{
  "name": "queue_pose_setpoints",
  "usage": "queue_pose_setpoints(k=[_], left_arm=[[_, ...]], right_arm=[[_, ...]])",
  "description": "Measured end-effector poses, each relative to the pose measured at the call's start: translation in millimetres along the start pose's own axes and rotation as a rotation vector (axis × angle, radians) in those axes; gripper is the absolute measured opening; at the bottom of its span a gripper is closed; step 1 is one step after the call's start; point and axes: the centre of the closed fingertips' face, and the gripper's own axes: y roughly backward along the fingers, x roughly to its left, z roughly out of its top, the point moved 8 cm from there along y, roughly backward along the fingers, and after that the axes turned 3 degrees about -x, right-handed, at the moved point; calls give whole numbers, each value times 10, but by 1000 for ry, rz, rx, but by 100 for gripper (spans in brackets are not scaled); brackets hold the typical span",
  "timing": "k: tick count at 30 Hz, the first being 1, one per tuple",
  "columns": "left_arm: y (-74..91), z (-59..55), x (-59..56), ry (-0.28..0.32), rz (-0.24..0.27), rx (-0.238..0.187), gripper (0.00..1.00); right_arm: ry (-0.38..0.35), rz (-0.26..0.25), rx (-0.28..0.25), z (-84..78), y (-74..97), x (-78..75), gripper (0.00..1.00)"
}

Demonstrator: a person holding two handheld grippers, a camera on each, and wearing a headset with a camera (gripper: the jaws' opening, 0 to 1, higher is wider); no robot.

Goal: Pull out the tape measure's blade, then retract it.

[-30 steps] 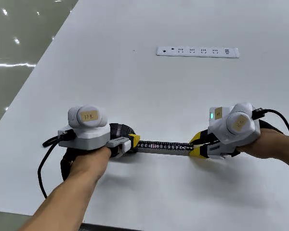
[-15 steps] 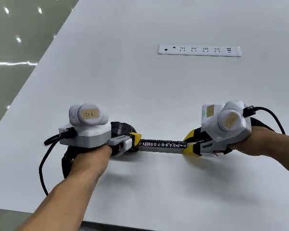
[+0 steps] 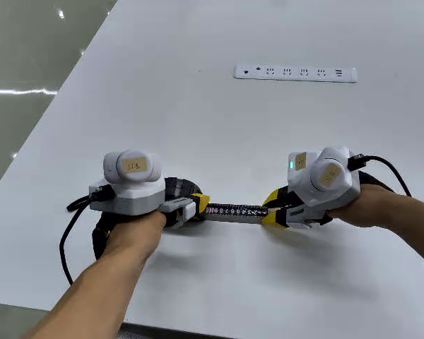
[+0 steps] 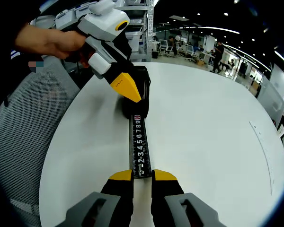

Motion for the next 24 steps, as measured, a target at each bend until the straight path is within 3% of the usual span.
queue_pose_setpoints(k=[24], left_arm=[[3,-2,-5,5,-7,6,54]], right_arm=[[5,12,-16,164,-174,13,10]])
